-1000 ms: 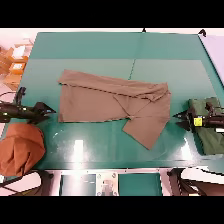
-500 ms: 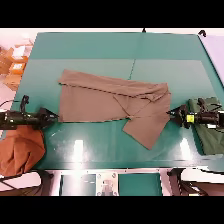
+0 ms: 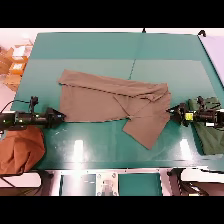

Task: Fold the shirts.

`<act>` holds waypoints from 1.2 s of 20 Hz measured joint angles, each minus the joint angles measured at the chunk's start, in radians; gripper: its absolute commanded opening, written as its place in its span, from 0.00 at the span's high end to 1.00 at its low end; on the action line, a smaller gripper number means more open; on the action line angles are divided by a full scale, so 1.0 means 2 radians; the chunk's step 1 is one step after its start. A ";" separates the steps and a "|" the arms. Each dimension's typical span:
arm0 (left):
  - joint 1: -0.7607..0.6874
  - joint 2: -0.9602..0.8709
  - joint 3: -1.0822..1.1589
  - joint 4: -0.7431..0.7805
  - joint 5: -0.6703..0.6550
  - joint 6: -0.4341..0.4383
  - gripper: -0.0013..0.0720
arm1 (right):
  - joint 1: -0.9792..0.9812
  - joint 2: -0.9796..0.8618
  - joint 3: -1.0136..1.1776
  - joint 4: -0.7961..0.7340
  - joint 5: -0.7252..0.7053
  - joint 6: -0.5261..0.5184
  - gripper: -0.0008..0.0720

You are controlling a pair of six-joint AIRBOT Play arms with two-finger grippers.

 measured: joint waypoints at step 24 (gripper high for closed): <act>-0.002 0.360 0.673 -0.099 -0.077 -0.071 0.95 | -0.082 0.398 0.486 0.215 -0.005 -0.026 0.96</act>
